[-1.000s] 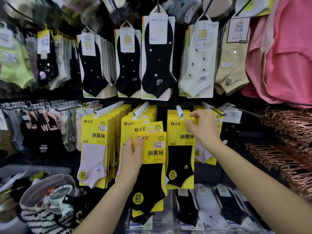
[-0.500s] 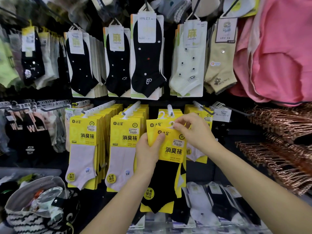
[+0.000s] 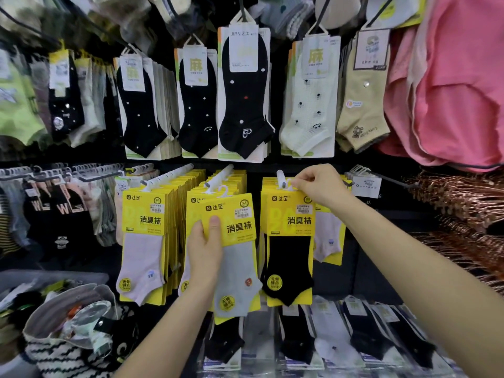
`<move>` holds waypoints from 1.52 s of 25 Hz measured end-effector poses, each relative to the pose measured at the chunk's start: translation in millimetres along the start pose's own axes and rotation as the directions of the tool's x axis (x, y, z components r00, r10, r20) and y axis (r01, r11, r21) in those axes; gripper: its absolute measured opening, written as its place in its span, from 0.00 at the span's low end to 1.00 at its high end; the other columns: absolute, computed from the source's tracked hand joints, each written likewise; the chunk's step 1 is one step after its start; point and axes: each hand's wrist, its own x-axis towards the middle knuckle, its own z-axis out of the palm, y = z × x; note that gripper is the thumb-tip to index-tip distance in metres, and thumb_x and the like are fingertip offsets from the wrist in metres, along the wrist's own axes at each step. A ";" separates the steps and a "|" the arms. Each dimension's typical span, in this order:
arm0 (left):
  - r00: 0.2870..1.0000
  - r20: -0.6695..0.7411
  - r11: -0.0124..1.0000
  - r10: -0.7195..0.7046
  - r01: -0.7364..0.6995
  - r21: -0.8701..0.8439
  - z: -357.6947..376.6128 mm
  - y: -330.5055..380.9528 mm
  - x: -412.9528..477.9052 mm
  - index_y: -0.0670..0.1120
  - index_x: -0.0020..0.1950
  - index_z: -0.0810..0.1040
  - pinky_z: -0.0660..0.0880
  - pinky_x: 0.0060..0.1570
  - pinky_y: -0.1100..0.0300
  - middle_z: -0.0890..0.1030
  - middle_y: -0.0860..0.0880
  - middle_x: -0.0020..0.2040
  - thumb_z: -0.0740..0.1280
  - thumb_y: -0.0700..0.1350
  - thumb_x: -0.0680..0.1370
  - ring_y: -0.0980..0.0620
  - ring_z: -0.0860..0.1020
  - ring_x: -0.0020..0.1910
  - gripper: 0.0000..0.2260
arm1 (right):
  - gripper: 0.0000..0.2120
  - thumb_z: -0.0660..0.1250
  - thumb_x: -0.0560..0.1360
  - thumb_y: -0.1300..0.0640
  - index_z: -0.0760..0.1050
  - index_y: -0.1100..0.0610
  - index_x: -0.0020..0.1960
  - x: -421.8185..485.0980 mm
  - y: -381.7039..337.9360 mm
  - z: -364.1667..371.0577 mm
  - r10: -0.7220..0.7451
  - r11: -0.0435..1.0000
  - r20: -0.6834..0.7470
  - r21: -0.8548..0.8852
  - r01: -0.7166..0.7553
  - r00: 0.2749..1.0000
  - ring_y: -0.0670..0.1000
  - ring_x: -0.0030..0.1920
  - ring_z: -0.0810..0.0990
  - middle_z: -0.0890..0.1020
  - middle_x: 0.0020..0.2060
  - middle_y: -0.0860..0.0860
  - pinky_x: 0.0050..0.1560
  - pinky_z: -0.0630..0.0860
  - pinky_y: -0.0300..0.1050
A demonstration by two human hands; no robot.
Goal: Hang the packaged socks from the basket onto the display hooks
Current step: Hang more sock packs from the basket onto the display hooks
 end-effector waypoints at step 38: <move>0.983 0.156 0.987 -0.101 0.080 0.137 79.4 -6.2 -4.2 0.49 0.59 0.73 0.75 0.57 0.49 0.75 0.44 0.59 0.68 0.42 0.76 0.46 0.76 0.54 0.13 | 0.09 0.69 0.72 0.50 0.74 0.51 0.49 -18.4 24.8 27.5 -0.003 0.999 -0.152 -0.051 -0.004 0.988 0.48 0.44 0.73 0.74 0.41 0.46 0.42 0.68 0.43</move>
